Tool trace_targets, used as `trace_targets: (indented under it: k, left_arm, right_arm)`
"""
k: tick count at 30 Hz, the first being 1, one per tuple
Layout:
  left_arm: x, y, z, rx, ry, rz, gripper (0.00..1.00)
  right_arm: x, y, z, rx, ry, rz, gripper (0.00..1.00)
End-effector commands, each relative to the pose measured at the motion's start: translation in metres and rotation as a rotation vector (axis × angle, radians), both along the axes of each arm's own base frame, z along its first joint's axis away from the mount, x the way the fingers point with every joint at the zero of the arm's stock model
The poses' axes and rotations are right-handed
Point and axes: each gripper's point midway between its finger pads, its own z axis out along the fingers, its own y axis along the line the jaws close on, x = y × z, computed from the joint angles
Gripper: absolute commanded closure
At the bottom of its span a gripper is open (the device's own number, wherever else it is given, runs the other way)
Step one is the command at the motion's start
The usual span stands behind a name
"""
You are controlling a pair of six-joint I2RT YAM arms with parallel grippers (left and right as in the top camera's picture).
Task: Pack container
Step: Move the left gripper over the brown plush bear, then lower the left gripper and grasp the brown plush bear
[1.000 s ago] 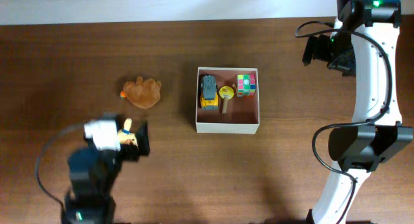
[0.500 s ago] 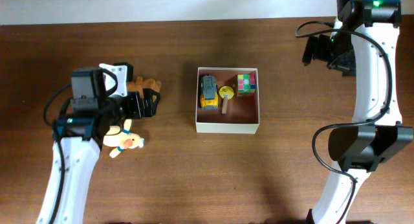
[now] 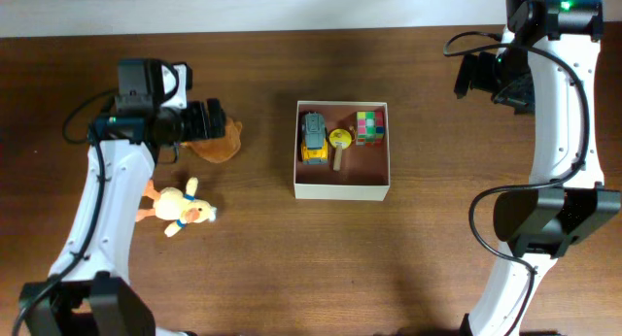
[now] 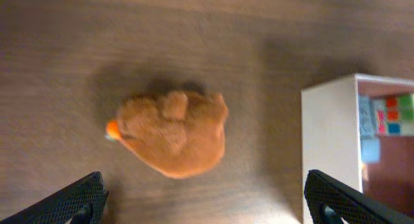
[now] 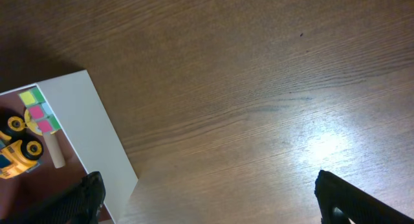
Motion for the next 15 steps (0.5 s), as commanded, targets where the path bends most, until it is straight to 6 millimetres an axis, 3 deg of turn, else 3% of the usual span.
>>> trace_targets:
  k: [1,8,11,15]
  left_arm:
    - [0.008,0.008,-0.002,0.04,0.001,0.013,0.01]
    - [0.01,0.014,-0.021,0.071,0.043,0.032,0.01]
    - [0.011,0.013,-0.039,0.094,0.087,0.033,0.01]
    - [0.011,-0.004,-0.069,0.105,0.154,-0.008,0.01]
  right_arm:
    - [-0.001,-0.004,0.01,-0.014,-0.027,-0.015,0.01]
    - [-0.001,-0.004,0.01,-0.013,-0.027,-0.015,0.01]
    - [-0.001,-0.004,0.01,-0.013,-0.027,-0.015,0.01]
    - [-0.001,-0.004,0.01,-0.014,-0.027,-0.015,0.01]
